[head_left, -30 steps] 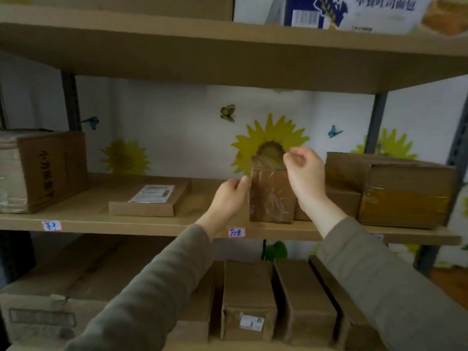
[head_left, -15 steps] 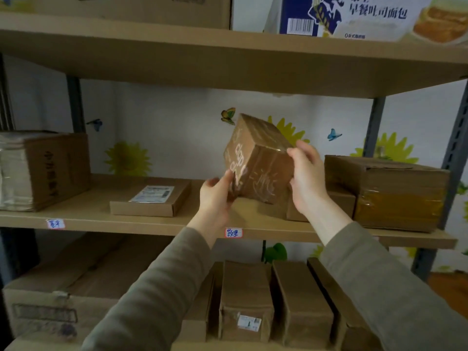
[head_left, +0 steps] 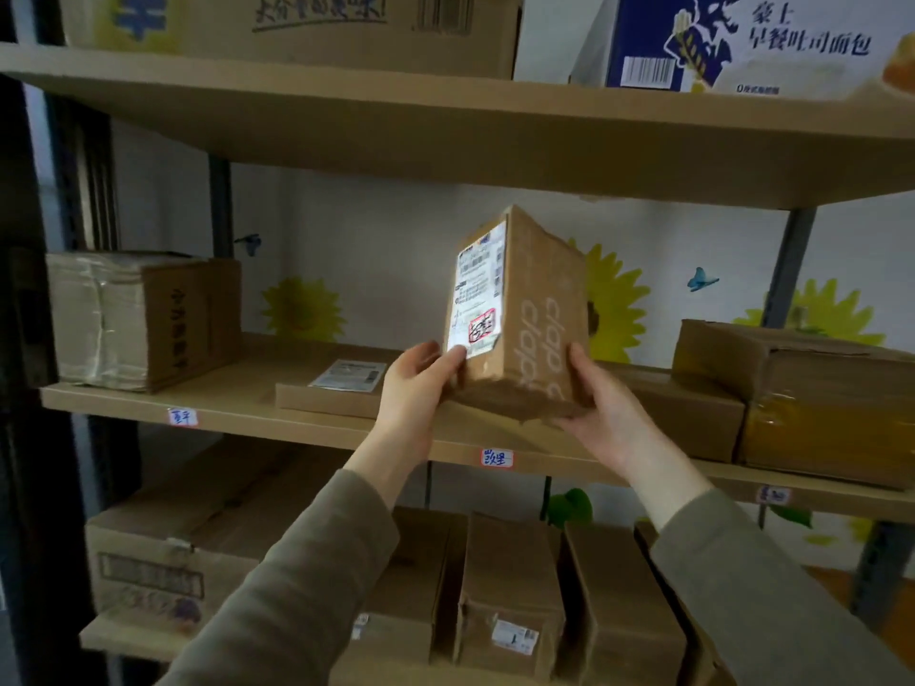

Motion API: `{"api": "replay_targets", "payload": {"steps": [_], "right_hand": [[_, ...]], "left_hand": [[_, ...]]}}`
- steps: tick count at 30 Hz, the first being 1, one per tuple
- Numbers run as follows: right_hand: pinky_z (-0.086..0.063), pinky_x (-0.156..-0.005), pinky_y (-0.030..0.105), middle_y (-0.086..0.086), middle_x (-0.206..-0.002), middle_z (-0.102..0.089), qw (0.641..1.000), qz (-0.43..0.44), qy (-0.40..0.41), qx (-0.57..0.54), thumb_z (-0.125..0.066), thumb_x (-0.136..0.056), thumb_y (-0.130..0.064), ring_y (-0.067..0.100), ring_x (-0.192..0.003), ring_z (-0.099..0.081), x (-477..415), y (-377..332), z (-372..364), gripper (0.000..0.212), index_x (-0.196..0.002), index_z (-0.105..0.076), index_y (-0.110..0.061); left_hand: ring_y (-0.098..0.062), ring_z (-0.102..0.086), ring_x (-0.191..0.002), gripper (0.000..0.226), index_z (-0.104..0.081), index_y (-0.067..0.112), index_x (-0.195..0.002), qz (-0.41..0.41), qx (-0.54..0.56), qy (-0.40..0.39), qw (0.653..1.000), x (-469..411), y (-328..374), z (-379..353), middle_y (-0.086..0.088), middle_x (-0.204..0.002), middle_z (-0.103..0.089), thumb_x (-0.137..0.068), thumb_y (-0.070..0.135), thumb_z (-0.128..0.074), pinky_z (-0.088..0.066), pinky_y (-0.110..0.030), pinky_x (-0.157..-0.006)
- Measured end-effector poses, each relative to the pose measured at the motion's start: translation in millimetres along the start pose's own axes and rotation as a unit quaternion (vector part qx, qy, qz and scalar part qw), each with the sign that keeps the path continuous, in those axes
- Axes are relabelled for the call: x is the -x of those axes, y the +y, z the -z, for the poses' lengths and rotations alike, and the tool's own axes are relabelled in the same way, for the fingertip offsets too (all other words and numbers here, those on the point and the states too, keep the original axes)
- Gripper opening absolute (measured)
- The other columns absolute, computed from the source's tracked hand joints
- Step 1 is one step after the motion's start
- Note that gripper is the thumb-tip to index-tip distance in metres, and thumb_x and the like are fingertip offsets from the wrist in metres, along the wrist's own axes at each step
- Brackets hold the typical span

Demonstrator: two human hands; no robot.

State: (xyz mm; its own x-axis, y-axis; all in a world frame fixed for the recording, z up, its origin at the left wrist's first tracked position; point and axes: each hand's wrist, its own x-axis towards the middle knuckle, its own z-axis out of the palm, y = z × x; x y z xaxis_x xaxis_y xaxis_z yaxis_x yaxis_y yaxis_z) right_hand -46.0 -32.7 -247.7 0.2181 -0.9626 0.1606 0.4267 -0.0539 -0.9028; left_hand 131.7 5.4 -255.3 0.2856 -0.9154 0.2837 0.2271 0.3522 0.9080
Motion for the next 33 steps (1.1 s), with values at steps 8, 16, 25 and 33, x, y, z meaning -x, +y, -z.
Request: {"api": "replay_targets", "payload": {"steps": [8, 16, 25, 33], "right_hand": [[-0.057, -0.078, 0.039, 0.016, -0.122, -0.063, 0.999, -0.032, 0.024, -0.005, -0.044, -0.097, -0.025, 0.027, -0.111, -0.061, -11, 21, -3, 0.037, -0.129, -0.05, -0.006], [-0.052, -0.083, 0.042, 0.011, -0.126, -0.058, 0.997, 0.012, 0.067, 0.023, -0.047, -0.097, -0.017, 0.027, -0.109, -0.06, -7, 22, -8, 0.042, -0.138, -0.04, -0.014], [-0.051, -0.062, 0.023, 0.001, -0.102, -0.067, 0.973, 0.078, 0.111, 0.187, -0.044, -0.098, -0.032, 0.011, -0.086, -0.065, 22, 11, -21, 0.025, -0.118, -0.058, -0.026], [-0.047, -0.075, 0.015, -0.009, -0.112, -0.062, 0.954, 0.154, 0.211, 0.147, -0.047, -0.096, -0.036, 0.001, -0.098, -0.058, 93, 19, 10, 0.032, -0.126, -0.053, -0.026]], "left_hand": [[-0.022, -0.062, -0.105, 0.041, -0.051, 0.017, -0.129, 0.01, 0.056, -0.051, 0.997, 8, 3, 7, -0.007, -0.118, -0.063, -0.088, 0.02, -0.06, -0.053, -0.037, -0.086], [-0.02, -0.062, -0.105, 0.044, -0.05, 0.017, -0.131, 0.015, 0.045, -0.051, 0.998, 11, 2, 9, -0.007, -0.121, -0.062, -0.088, 0.021, -0.06, -0.053, -0.039, -0.089], [-0.017, -0.061, -0.102, 0.024, -0.055, 0.019, -0.11, 0.025, 0.008, -0.056, 0.998, 27, 4, -2, -0.003, -0.11, -0.064, -0.089, 0.031, -0.058, -0.049, -0.041, -0.095], [-0.013, -0.058, -0.074, 0.002, -0.058, 0.02, -0.084, -0.006, 0.02, -0.082, 0.996, 65, -4, -41, 0.003, -0.082, -0.065, -0.085, 0.018, -0.058, -0.044, -0.024, -0.058]]}}
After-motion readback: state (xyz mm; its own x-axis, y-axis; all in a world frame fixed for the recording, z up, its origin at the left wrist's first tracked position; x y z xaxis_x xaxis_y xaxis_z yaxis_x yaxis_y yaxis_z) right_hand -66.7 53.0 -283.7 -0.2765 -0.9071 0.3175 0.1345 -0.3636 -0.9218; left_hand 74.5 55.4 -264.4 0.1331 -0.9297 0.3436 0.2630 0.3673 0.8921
